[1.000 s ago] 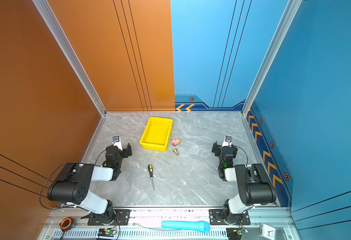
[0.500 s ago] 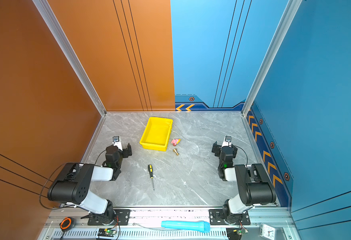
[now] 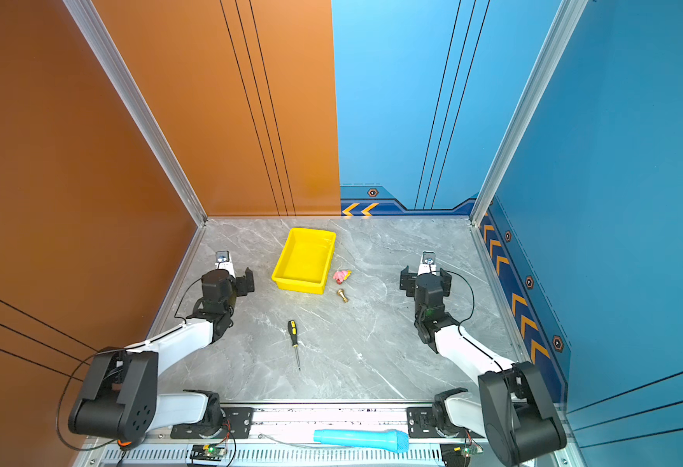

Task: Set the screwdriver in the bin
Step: 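Reach the left gripper down over the screwdriver handle while the right arm lifts forward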

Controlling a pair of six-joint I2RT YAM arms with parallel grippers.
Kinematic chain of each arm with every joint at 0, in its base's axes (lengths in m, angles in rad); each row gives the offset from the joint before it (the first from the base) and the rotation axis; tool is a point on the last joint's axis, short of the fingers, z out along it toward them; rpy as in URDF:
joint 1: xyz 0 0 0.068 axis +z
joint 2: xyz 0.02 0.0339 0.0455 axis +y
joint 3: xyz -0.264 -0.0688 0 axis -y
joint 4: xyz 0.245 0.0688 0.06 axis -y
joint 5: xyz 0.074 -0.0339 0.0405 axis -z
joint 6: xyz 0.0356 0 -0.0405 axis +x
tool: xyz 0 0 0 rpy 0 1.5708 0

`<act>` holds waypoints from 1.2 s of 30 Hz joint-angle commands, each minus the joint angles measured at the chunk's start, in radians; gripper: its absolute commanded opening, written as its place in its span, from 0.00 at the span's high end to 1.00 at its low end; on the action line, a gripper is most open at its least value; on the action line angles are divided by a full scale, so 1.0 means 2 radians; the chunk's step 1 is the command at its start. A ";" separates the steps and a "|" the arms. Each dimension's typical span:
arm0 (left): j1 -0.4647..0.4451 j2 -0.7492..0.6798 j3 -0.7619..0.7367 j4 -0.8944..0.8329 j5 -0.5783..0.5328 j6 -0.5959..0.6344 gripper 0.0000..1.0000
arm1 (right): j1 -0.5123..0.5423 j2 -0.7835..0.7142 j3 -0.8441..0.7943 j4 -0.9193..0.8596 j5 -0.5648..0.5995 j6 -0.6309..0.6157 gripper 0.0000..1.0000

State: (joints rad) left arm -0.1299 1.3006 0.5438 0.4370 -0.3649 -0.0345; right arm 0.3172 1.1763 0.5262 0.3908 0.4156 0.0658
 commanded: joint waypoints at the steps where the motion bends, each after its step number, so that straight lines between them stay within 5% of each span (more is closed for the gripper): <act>1: -0.018 -0.030 0.031 -0.131 -0.025 -0.020 0.02 | 0.045 -0.041 0.042 -0.155 0.067 0.031 0.00; 7: -0.054 -0.077 0.080 -0.260 -0.050 -0.081 0.02 | 0.101 -0.080 0.130 -0.353 0.058 0.127 0.00; 17: -0.088 -0.085 0.162 -0.451 0.044 -0.183 0.02 | 0.179 -0.031 0.236 -0.534 0.039 0.208 0.00; 36: -0.178 0.033 0.263 -0.580 0.103 -0.327 0.02 | 0.240 0.028 0.245 -0.448 -0.093 0.181 0.00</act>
State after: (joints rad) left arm -0.4744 1.3384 1.0237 -0.6395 -0.2005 -0.6147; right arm 0.7849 1.2251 1.0065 -0.5392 0.2775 0.4240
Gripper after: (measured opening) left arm 0.978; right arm 0.998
